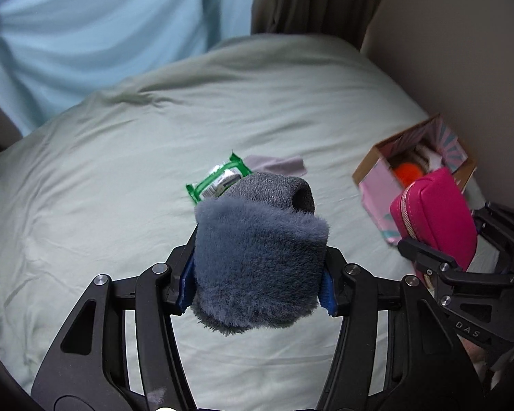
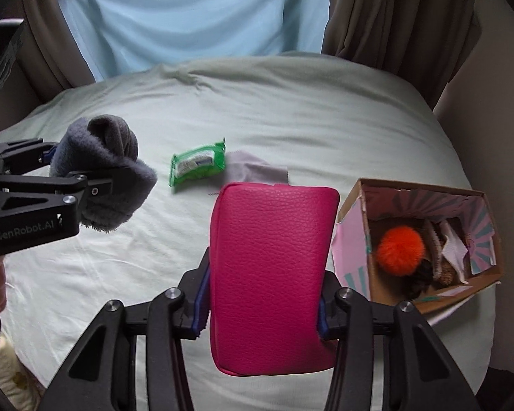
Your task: Organize soft objects
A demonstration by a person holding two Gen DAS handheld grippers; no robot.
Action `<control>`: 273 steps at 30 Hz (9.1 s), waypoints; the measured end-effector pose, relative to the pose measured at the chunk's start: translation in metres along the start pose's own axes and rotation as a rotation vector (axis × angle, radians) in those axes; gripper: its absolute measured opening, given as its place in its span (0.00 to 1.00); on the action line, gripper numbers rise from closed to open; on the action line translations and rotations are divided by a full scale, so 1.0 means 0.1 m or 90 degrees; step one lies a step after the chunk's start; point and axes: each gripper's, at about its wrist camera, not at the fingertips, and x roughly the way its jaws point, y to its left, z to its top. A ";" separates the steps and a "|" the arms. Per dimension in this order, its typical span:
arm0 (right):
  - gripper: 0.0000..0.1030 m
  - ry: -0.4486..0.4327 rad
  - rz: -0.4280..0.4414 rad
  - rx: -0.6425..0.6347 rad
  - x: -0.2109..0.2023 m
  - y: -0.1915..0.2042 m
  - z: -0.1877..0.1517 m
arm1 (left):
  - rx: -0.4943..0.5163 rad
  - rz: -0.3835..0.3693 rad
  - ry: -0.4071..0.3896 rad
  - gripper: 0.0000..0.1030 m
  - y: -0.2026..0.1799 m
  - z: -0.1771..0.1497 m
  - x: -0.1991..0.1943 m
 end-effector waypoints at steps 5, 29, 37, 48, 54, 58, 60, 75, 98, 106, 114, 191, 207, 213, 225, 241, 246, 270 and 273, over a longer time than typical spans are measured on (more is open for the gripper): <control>0.42 -0.020 0.003 0.013 -0.57 -0.03 0.07 | -0.011 0.008 -0.032 0.51 -0.18 0.02 -0.56; 0.42 -0.027 0.024 0.067 -1.31 -1.98 0.37 | -0.034 -0.030 -0.065 0.51 -2.29 0.84 -0.58; 0.42 0.028 0.036 0.076 -0.84 -2.83 0.42 | -0.075 -0.031 -0.004 0.51 -2.89 1.00 0.14; 0.42 0.115 0.052 0.113 0.01 -3.51 0.33 | -0.059 -0.049 0.088 0.51 -3.28 1.09 1.28; 0.42 0.172 0.068 0.157 0.49 -3.74 0.30 | -0.043 -0.059 0.144 0.51 -3.38 1.10 1.89; 0.42 0.204 0.081 0.183 0.72 -3.87 0.28 | -0.039 -0.054 0.179 0.51 -3.43 1.03 2.12; 0.42 0.213 0.086 0.186 0.78 -3.89 0.28 | -0.032 -0.051 0.187 0.51 -3.42 0.99 2.14; 0.99 0.166 0.077 0.195 0.66 -3.90 0.34 | -0.016 -0.028 0.196 0.99 -3.35 0.91 1.87; 0.99 0.029 0.065 0.090 -0.71 -3.24 0.48 | -0.034 0.028 0.034 0.99 -3.18 0.97 0.35; 0.99 -0.030 0.085 0.041 -1.30 -2.77 0.52 | -0.087 0.068 -0.037 0.99 -2.74 0.75 -0.45; 0.99 -0.103 0.115 -0.019 -1.78 -2.14 0.46 | -0.145 0.128 -0.093 0.99 -2.16 0.35 -1.11; 0.99 -0.004 0.037 -0.100 2.72 0.10 0.59 | 0.150 -0.116 0.127 0.82 0.81 0.42 2.93; 0.14 -0.015 0.062 -0.139 2.55 0.46 0.72 | 0.107 -0.088 0.100 0.32 0.96 0.46 2.72; 0.12 -0.034 0.067 -0.124 2.22 0.50 0.78 | 0.093 -0.066 0.080 0.32 1.03 0.48 2.31; 0.12 -0.072 0.056 -0.099 1.08 0.54 0.82 | 0.047 -0.021 0.013 0.32 0.83 0.58 1.04; 0.94 -0.045 0.082 -0.045 1.53 0.58 0.57 | -0.063 0.003 0.012 0.32 1.18 -0.15 0.87; 0.94 -0.070 0.031 -0.043 1.99 0.64 0.55 | -0.089 0.012 0.011 0.32 1.33 -0.33 0.98; 0.12 -0.058 0.037 -0.046 2.23 0.58 0.61 | -0.094 0.016 0.008 0.32 1.20 -0.41 1.05; 0.12 -0.067 0.047 -0.035 1.92 0.51 0.62 | -0.104 0.022 0.000 0.32 1.10 -0.36 0.84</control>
